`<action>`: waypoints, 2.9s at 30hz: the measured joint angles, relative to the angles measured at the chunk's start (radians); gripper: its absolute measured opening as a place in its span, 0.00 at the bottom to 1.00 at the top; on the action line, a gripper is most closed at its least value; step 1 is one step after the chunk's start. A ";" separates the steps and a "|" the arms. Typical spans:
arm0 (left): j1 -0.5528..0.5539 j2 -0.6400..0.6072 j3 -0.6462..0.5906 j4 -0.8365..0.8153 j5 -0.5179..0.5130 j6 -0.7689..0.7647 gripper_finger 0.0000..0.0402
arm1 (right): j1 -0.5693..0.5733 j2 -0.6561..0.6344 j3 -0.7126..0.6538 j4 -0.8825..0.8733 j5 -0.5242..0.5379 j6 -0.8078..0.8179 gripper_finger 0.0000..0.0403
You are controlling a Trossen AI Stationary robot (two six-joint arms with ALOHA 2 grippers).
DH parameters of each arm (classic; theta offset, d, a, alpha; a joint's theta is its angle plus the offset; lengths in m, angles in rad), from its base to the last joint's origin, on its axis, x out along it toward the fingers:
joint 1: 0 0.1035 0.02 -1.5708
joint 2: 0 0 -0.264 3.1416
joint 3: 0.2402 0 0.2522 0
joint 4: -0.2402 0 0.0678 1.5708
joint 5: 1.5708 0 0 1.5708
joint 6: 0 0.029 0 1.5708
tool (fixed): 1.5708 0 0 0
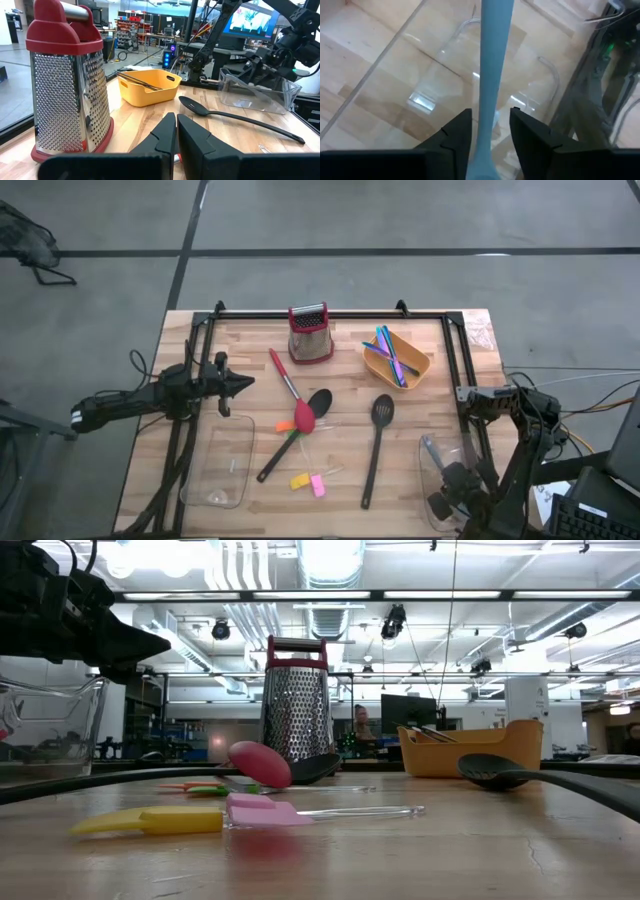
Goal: Pick & Place Kitchen Items
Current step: Put the blue slotted spoon into the right transparent bin, then put the right black slotted spoon into the right transparent bin
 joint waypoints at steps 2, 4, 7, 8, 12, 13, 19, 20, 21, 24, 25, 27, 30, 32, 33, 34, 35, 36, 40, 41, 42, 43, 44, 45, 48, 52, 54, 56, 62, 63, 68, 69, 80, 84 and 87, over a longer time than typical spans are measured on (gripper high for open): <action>0.000 0.000 0.000 0.000 0.000 0.000 0.06 | 0.000 0.000 0.014 -0.036 0.001 0.000 0.36; 0.000 0.000 0.000 0.000 0.000 0.000 0.06 | 0.000 0.000 0.033 -0.088 0.002 -0.006 0.38; 0.000 0.000 0.000 0.000 0.000 0.000 0.06 | -0.004 -0.015 0.050 -0.103 0.025 -0.029 0.40; 0.000 0.000 0.000 0.000 0.000 0.000 0.06 | -0.008 -0.025 0.047 -0.105 0.048 -0.041 0.41; 0.000 0.000 0.000 0.000 0.000 0.000 0.06 | -0.049 -0.043 0.050 -0.108 0.112 -0.134 0.42; 0.000 0.000 0.000 0.000 0.000 0.000 0.06 | -0.062 -0.043 0.053 -0.108 0.128 -0.167 0.42; 0.000 0.000 0.000 0.000 0.000 0.000 0.06 | -0.145 -0.043 0.076 -0.106 0.221 -0.390 0.40; 0.000 0.000 0.000 0.000 0.000 0.000 0.06 | -0.161 -0.043 0.080 -0.106 0.238 -0.421 0.40; 0.000 0.000 0.000 0.000 0.000 0.000 0.06 | -0.176 -0.043 0.084 -0.106 0.261 -0.451 0.39; 0.000 0.000 0.000 0.000 0.000 0.000 0.06 | -0.222 -0.043 0.105 -0.105 0.355 -0.554 0.37; 0.000 0.000 0.000 0.000 0.000 0.000 0.06 | -0.240 -0.043 0.112 -0.103 0.382 -0.597 0.36; 0.000 0.000 0.000 0.000 0.000 0.000 0.06 | -0.276 -0.043 0.125 -0.101 0.422 -0.669 0.35; 0.000 0.000 0.000 0.000 0.000 0.000 0.06 | -0.332 -0.043 0.141 -0.098 0.443 -0.756 0.33; 0.000 0.000 0.000 0.000 0.000 0.000 0.06 | -0.363 -0.043 0.144 -0.091 0.455 -0.815 0.32; 0.000 0.000 0.000 0.001 0.000 0.000 0.06 | -0.378 -0.043 0.144 -0.084 0.457 -0.848 0.32; 0.000 0.000 0.000 0.001 0.000 0.000 0.06 | -0.393 -0.043 0.144 -0.074 0.458 -0.883 0.31; 0.000 0.000 0.000 0.001 0.000 0.000 0.06 | -0.408 -0.043 0.144 -0.060 0.458 -0.917 0.31; 0.000 0.000 0.000 0.001 0.000 0.000 0.06 | -0.422 -0.043 0.144 -0.038 0.458 -0.956 0.30; 0.000 0.000 0.000 0.001 0.000 0.000 0.06 | -0.477 -0.043 0.144 0.064 0.460 -1.123 0.30; 0.000 0.000 0.000 0.001 0.000 0.000 0.06 | -0.489 -0.043 0.144 0.089 0.460 -1.167 0.30; 0.000 0.000 0.000 0.001 0.000 0.000 0.06 | -0.500 -0.043 0.146 0.107 0.460 -1.211 0.29; 0.000 0.000 0.000 0.001 0.000 0.000 0.06 | -0.510 -0.043 0.148 0.125 0.460 -1.255 0.29; 0.000 0.000 0.000 0.001 0.000 0.000 0.06 | -0.520 -0.043 0.150 0.145 0.460 -1.301 0.30; 0.000 0.000 0.000 0.001 0.000 0.000 0.06 | -0.530 -0.043 0.151 0.165 0.460 -1.342 0.30; 0.000 0.000 0.000 0.001 0.000 0.000 0.06 | -0.560 -0.043 0.150 0.205 0.454 -1.448 0.32; 0.000 0.000 0.000 0.001 0.000 0.000 0.06 | -0.594 -0.043 0.150 0.227 0.452 -1.521 0.34; 0.000 0.000 0.000 0.001 0.000 0.000 0.06 | -0.606 -0.042 0.150 0.231 0.448 -1.561 0.34; 0.000 0.000 0.000 0.001 0.000 0.000 0.06 | -0.609 -0.042 0.150 0.254 0.434 -1.633 0.35; 0.000 0.000 0.000 0.001 0.000 0.000 0.06 | -0.614 -0.041 0.136 0.391 0.298 -1.912 0.34; 0.000 0.000 0.000 0.001 0.000 0.000 0.06 | -0.614 -0.041 0.134 0.410 0.273 -1.950 0.34; 0.000 0.000 0.000 0.001 0.000 0.000 0.06 | -0.619 -0.040 0.115 0.459 0.117 -2.055 0.36; 0.000 0.000 0.000 0.001 0.000 0.000 0.06 | -0.620 -0.040 0.110 0.460 0.104 -2.073 0.37; 0.000 0.000 0.000 0.000 0.000 0.000 0.06 | -0.679 -0.040 0.026 0.461 0.068 -2.322 0.50; 0.000 0.000 0.000 0.001 0.000 0.000 0.06 | -0.702 -0.040 -0.036 0.485 0.021 -2.382 0.51; 0.000 0.000 0.000 0.000 0.000 0.000 0.06 | -0.707 -0.040 -0.085 0.486 0.017 -2.419 0.50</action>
